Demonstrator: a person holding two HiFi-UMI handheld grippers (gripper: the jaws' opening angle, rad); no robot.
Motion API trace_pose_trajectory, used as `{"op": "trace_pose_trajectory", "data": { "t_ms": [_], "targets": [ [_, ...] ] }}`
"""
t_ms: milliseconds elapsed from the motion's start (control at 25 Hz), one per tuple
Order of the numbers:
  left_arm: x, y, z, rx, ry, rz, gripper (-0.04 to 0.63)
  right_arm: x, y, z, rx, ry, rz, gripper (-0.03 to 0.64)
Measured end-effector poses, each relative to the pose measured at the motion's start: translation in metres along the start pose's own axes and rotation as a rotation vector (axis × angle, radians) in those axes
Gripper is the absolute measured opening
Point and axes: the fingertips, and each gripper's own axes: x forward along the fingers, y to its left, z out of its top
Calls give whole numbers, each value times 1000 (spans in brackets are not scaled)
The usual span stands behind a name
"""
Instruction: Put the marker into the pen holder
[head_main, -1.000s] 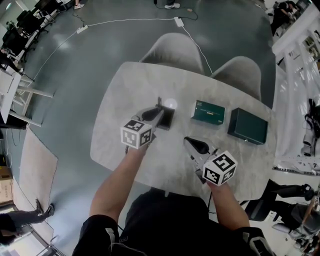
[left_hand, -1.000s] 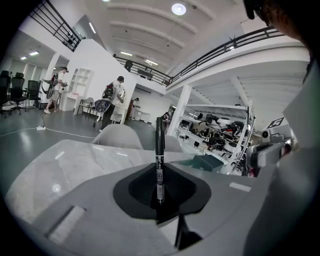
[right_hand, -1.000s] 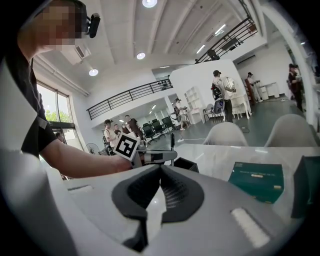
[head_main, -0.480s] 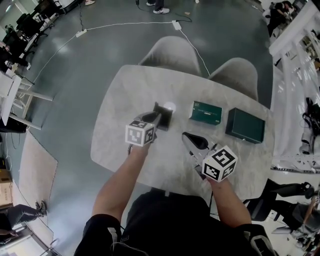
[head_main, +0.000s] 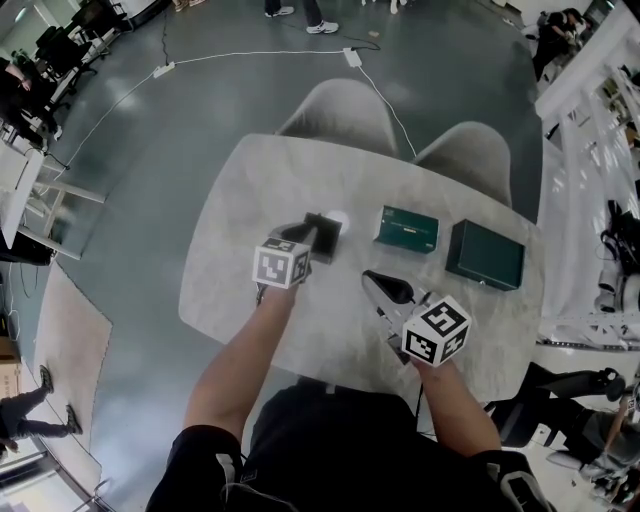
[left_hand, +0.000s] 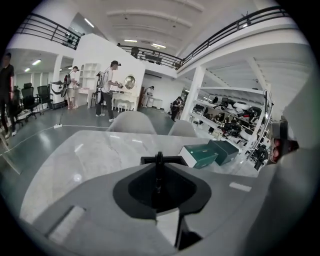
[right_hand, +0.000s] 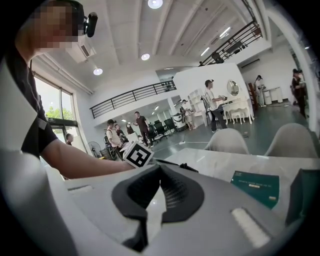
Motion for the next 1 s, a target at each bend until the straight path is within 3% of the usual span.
{"op": "trace_pose_trajectory", "data": {
  "t_ms": [400, 800, 1000],
  "targets": [
    [0, -5, 2, 69, 11, 35, 51, -12, -3, -11, 19, 6, 2, 3],
    [-61, -32, 38, 87, -196, 3, 48, -34, -10, -4, 15, -19, 16, 3],
    [-118, -44, 53, 87, -293, 64, 14, -42, 1, 6, -26, -36, 66, 3]
  ]
}}
